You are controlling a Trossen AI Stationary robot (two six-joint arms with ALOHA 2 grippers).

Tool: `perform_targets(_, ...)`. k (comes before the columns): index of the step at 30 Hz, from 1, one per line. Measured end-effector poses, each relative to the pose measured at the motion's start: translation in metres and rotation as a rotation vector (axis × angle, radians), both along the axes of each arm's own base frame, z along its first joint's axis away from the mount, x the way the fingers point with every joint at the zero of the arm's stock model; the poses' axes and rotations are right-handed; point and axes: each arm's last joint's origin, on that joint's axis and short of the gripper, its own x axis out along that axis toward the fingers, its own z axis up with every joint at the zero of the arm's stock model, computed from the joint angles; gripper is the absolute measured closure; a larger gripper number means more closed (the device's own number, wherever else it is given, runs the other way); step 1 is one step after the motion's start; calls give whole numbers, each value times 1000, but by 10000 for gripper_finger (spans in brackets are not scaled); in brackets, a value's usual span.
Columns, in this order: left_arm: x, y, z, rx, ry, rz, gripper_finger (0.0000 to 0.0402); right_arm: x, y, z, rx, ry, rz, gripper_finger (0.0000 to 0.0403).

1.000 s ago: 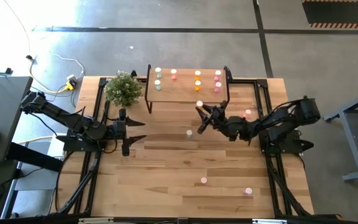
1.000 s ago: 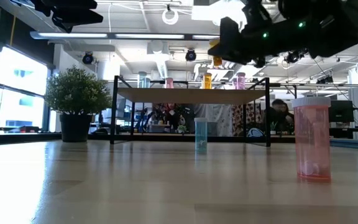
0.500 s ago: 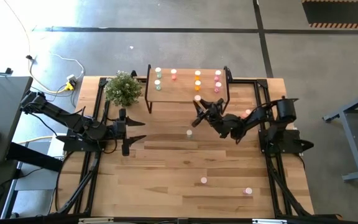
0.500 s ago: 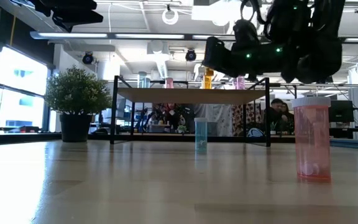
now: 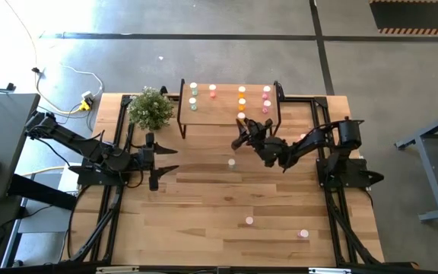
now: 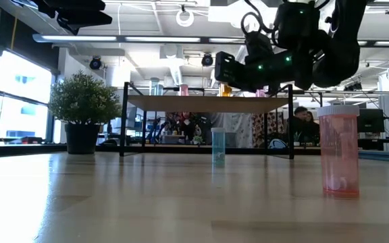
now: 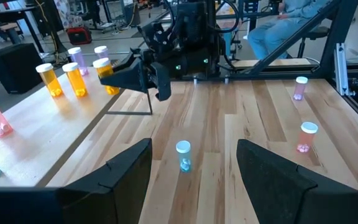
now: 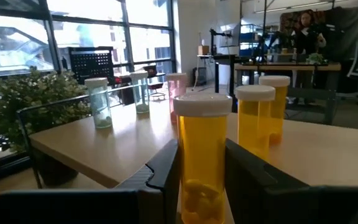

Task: Pick and place medicine bottles onto shelf by color
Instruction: Put the orange pill bottle on the shelf aligned with the other orange pill bottles

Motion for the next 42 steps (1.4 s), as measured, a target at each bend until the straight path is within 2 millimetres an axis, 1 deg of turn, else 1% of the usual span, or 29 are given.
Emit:
perform_targets(6,0,0,0,0,0,0,176,6,-4,5,3,-2,-23,311)
perform_targets(10,0,0,0,0,0,0,176,10,-7,4,37,7,-43,311)
perform_targets(14,0,0,0,28,9,-6,176,14,-9,4,66,25,-99,311)
perform_targets(27,0,0,0,49,16,-8,176,14,-10,4,71,40,-183,311)
perform_targets(31,0,0,0,49,15,-8,176,14,-14,3,87,19,-182,311)
perform_targets(35,0,0,0,49,15,-8,176,15,-17,3,93,23,-143,311)
perform_targets(42,0,0,0,49,16,-8,176,15,-17,2,99,26,-139,311)
